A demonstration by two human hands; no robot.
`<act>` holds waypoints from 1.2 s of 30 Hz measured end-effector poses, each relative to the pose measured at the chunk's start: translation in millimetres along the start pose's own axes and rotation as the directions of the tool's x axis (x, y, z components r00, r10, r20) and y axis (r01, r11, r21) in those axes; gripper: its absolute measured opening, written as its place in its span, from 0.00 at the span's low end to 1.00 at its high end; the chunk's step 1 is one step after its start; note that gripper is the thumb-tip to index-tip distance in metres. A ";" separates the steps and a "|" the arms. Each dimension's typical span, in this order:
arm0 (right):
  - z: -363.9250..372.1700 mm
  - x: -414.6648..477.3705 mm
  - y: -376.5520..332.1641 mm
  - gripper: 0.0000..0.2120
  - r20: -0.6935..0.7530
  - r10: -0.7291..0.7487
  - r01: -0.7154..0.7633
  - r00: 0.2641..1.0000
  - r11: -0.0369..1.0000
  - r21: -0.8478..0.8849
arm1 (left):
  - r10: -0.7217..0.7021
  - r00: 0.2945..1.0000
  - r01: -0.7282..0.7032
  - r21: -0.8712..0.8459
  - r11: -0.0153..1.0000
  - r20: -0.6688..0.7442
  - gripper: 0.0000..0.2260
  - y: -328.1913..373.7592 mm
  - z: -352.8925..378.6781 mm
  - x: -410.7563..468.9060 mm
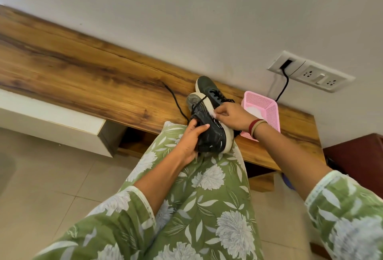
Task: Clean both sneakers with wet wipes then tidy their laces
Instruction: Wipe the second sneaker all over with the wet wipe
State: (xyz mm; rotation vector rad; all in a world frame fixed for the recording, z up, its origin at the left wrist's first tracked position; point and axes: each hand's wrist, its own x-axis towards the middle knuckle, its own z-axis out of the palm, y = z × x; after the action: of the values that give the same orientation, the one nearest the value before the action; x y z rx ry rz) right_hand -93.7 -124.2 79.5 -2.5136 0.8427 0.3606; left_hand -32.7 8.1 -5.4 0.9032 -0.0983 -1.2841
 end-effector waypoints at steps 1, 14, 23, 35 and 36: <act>0.0 0.7 2.0 0.11 -0.005 0.021 -0.020 1.000 0.999 0.042 | -0.010 1.000 0.010 0.022 1.000 0.009 0.12 4.5 -0.6 1.1; 18.9 -3.1 0.5 0.10 -0.064 0.106 -0.097 0.992 0.986 0.138 | -0.193 0.977 0.200 0.080 0.976 -0.089 0.14 10.5 -8.3 4.8; 11.0 -44.5 -14.2 0.08 -0.047 -0.093 0.097 0.995 0.991 0.095 | -0.164 0.984 0.168 0.065 0.984 -0.072 0.11 10.3 -9.5 1.1; 29.4 -49.1 -15.2 0.12 -0.172 -0.095 0.069 0.981 0.986 -0.153 | -0.153 0.986 0.157 0.050 0.986 -0.072 0.08 8.0 -9.7 -0.3; 30.1 -55.3 -17.1 0.13 -0.148 -0.122 0.091 0.981 0.974 -0.205 | -0.156 0.985 0.159 0.049 0.986 -0.076 0.10 6.7 -10.1 0.6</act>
State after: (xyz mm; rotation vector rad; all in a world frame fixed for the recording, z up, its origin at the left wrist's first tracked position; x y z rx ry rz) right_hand -129.0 -69.4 80.5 -2.7905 0.7589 0.2186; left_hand -21.9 12.8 -8.2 1.0193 -0.0049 -1.3992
